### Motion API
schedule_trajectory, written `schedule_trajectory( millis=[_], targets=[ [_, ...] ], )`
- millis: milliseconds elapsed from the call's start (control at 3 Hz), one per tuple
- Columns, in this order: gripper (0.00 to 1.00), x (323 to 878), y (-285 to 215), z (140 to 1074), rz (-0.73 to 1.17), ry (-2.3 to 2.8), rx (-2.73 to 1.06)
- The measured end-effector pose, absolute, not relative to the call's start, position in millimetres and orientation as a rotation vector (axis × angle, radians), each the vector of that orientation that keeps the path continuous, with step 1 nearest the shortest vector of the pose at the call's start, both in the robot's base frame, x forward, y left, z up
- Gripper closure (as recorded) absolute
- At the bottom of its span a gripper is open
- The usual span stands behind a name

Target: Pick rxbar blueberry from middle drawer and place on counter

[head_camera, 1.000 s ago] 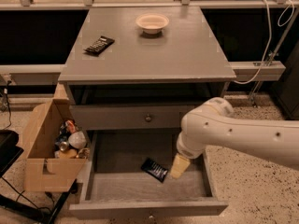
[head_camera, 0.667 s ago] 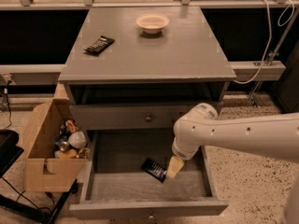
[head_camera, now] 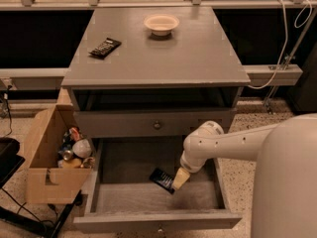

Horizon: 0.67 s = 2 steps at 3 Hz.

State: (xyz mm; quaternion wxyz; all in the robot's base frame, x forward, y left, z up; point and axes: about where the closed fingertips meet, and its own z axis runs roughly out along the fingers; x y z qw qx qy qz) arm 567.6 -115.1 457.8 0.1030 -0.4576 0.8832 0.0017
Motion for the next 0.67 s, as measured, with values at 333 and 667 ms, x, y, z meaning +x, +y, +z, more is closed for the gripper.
schedule_trajectory(
  millis=[333, 667],
  targets=[
    [0.0, 572, -104, 422, 0.107, 2.599, -1.278],
    [0.0, 575, -93, 396, 0.177, 2.587, -1.257]
  ],
)
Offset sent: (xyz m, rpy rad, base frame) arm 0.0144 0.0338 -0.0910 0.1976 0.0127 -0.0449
